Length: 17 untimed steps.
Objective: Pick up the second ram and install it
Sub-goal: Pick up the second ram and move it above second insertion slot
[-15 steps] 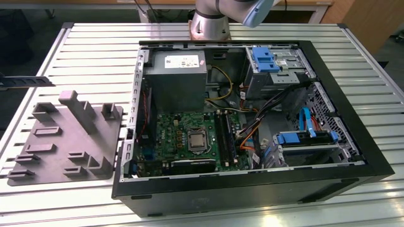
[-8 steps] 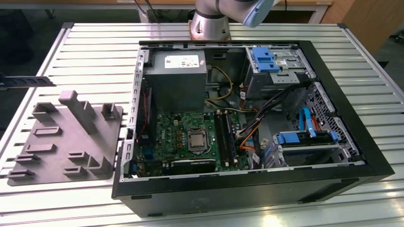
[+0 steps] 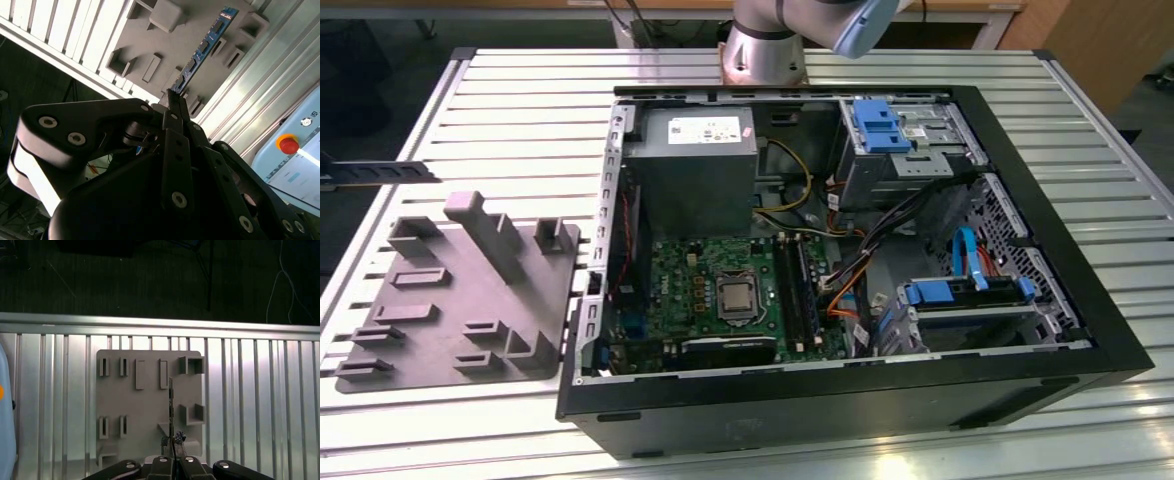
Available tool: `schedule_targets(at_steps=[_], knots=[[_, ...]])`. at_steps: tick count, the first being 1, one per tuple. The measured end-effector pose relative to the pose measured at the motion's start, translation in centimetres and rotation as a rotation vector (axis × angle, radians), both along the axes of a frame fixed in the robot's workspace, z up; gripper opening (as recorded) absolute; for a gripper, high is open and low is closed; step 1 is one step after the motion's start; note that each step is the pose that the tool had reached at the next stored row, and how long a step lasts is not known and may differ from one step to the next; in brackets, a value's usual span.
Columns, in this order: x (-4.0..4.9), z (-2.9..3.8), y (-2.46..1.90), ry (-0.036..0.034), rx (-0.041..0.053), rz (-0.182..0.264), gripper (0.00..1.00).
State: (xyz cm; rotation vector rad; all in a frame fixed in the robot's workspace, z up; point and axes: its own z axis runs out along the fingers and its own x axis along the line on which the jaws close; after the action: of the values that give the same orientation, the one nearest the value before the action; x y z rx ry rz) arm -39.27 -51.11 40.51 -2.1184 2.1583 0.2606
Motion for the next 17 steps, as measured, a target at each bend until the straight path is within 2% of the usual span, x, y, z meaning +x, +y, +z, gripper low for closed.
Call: schedule_targets(at_steps=[17], knots=[[0.56,0.0,0.0,0.0,0.0,0.0,0.12]])
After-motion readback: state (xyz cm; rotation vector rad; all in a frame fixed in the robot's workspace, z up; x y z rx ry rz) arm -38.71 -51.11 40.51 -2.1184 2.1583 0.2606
